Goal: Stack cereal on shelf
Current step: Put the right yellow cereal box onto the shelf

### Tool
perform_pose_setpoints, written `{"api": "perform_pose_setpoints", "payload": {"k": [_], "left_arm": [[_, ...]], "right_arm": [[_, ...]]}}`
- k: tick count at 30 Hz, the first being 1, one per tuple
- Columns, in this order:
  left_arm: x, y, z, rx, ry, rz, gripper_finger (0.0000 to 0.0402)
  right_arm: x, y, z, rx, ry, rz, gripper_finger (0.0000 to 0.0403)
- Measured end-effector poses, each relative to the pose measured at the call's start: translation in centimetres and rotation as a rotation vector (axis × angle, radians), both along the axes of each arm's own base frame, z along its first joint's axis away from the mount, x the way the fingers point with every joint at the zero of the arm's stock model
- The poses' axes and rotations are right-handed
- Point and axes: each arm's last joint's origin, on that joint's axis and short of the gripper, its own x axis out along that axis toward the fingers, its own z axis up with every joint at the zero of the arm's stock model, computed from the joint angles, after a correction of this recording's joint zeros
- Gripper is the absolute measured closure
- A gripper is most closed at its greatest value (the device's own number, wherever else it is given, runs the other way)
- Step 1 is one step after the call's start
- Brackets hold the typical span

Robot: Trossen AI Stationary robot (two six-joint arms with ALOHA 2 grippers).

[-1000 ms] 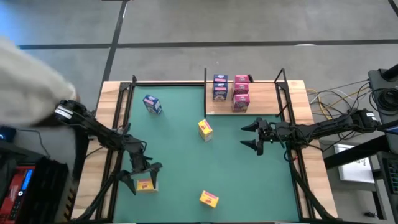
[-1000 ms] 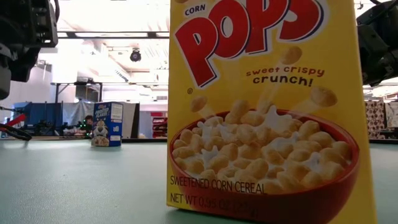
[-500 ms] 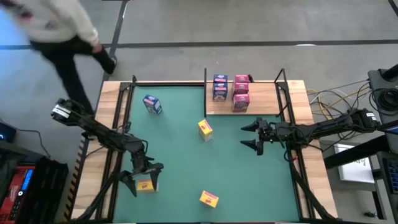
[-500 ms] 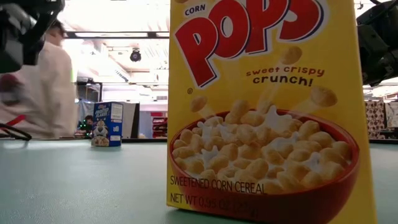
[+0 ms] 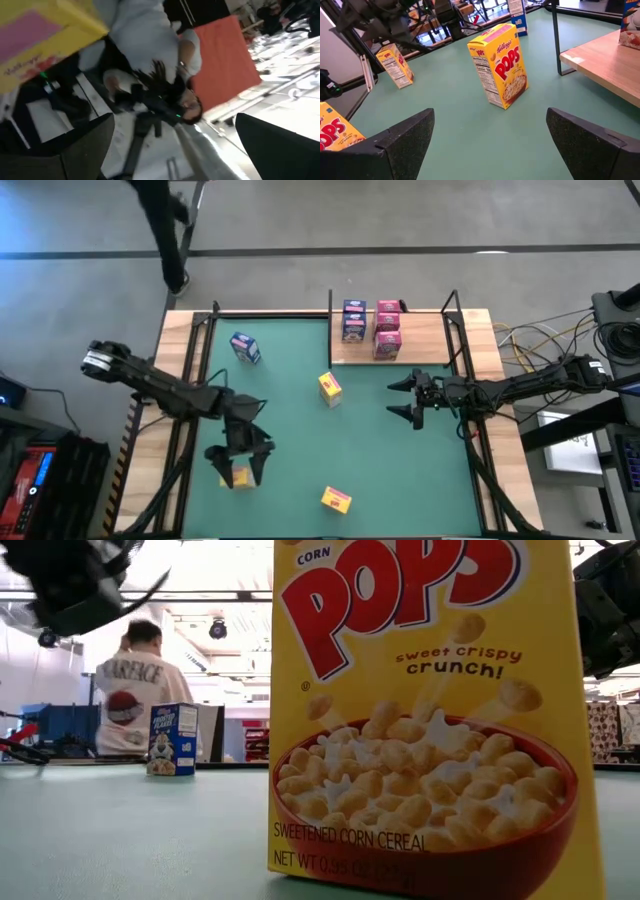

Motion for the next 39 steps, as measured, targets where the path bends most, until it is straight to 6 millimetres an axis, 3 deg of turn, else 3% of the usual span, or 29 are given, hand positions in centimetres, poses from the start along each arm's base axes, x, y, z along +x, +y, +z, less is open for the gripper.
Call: {"api": "perform_pose_setpoints", "payload": {"k": [3, 9, 16, 25, 34, 39], "left_arm": [[0.5, 0.4, 1.1, 0.100, -0.065, -0.030, 0.0003], [0.6, 1.3, 4.0, 0.522, -0.284, -0.063, 0.0003], [1.2, 1.8, 6.8, 0.843, -0.446, -0.018, 0.0003], [1.8, 3.2, 7.1, 1.432, -0.674, -0.072, 0.0003], [2.5, 3.9, 6.6, 1.747, -0.603, -0.030, 0.0003], [2.9, 3.5, 5.8, 1.754, -0.636, -0.141, 0.0003]], "right_arm": [[0.0, 0.0, 0.0, 0.000, 0.000, 0.000, 0.0030], [0.0, 0.0, 0.0, 0.000, 0.000, 0.000, 0.0030], [0.0, 0.0, 0.0, 0.000, 0.000, 0.000, 0.0030], [0.0, 0.0, 0.0, 0.000, 0.000, 0.000, 0.0030], [0.0, 0.0, 0.0, 0.000, 0.000, 0.000, 0.0030], [0.0, 0.0, 0.0, 0.000, 0.000, -0.001, 0.0030]]}}
